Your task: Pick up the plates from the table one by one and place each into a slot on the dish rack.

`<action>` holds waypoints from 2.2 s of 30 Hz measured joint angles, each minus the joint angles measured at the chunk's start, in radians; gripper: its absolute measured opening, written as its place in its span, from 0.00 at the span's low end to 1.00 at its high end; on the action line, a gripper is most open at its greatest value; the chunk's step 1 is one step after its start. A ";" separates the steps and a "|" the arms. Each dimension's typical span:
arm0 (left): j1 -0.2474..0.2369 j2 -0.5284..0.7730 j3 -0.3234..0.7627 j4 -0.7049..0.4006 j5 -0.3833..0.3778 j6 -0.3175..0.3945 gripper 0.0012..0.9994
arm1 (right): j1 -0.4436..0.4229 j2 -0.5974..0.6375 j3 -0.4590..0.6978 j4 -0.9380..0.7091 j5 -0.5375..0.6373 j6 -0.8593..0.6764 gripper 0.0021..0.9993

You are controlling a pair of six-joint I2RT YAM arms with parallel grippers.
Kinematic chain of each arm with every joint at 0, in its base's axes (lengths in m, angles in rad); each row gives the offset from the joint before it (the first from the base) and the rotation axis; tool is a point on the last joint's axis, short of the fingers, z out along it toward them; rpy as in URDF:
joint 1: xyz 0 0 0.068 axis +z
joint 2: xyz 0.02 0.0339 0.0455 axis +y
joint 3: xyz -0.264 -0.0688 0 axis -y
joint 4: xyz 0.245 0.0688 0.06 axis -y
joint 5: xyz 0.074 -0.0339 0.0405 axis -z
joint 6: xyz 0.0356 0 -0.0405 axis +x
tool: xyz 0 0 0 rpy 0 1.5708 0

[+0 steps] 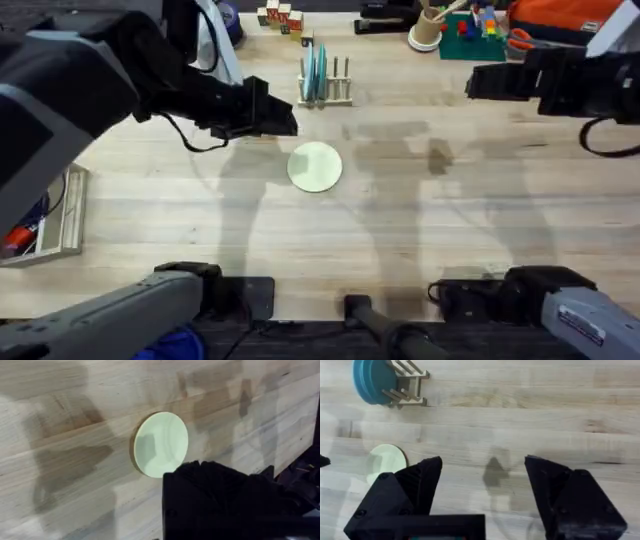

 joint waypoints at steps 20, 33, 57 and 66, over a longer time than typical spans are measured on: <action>0.000 0.001 -0.139 0.122 -0.023 -0.016 0.04 | 0.000 0.000 0.000 0.000 0.000 0.000 1.00; 0.000 0.184 -0.151 0.153 -0.024 -0.026 0.04 | 0.000 0.000 0.000 0.000 0.000 0.000 1.00; 0.002 0.349 -0.139 0.178 0.046 -0.026 0.04 | 0.000 0.000 0.000 0.000 0.000 0.000 1.00; 0.002 0.349 -0.139 0.178 0.045 -0.026 0.04 | 0.000 0.000 0.000 0.000 0.000 0.000 0.99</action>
